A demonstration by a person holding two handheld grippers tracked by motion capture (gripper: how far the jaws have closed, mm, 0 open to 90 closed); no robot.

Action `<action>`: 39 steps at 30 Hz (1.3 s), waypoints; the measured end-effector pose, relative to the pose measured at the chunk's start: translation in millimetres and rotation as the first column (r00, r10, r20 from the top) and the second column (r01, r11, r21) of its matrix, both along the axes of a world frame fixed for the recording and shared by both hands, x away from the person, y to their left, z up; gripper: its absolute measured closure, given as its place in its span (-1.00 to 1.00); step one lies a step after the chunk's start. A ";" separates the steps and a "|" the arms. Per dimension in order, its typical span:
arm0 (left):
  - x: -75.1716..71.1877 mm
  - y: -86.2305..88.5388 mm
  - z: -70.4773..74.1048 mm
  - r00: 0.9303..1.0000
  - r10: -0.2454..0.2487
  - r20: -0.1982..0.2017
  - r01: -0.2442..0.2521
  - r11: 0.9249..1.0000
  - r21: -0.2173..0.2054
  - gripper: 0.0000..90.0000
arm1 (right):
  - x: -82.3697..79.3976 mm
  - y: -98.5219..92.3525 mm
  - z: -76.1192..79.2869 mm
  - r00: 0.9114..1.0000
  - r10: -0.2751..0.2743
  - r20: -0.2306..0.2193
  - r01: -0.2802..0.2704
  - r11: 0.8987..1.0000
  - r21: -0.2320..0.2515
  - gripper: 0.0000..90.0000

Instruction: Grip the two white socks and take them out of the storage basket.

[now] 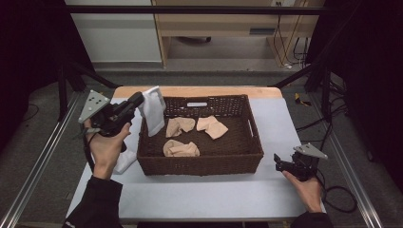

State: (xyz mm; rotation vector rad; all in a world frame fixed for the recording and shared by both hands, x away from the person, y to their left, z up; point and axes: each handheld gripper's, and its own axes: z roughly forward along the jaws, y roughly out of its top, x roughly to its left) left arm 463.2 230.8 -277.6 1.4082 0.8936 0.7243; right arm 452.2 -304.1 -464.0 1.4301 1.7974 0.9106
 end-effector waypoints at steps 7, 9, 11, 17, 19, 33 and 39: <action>-13.3 32.8 5.0 0.999 0.049 0.009 -0.049 0.999 -0.015 0.94 | -0.3 0.0 0.0 1.000 -0.002 0.000 0.002 1.000 -0.001 -0.86; -17.2 42.5 3.9 0.998 0.062 0.009 -0.062 0.998 -0.026 0.94 | -0.2 0.1 -0.1 1.000 -0.003 -0.001 0.003 1.000 0.000 -0.86; -20.8 52.0 1.8 0.997 0.079 0.006 -0.079 0.996 -0.030 0.94 | -0.1 0.6 -0.3 1.000 -0.004 -0.004 0.004 1.000 0.001 -0.86; -28.9 76.2 -11.4 0.993 0.120 -0.018 -0.120 0.992 -0.028 0.94 | -0.3 0.5 -0.3 1.000 -0.003 -0.005 0.003 1.000 0.000 -0.86; -30.9 83.3 -18.0 0.991 0.133 -0.031 -0.134 0.991 -0.026 0.94 | -0.3 0.5 -0.3 1.000 -0.003 -0.005 0.003 1.000 0.000 -0.86; -31.5 108.8 -90.7 0.961 0.191 -0.201 -0.186 0.981 0.048 0.94 | -1.2 0.1 0.3 1.000 -0.002 -0.001 0.002 1.000 0.002 -0.86; -23.1 97.3 -129.7 0.932 0.196 -0.303 -0.155 0.976 0.156 0.94 | -1.3 -0.1 0.4 1.000 -0.003 -0.001 0.003 1.000 0.001 -0.86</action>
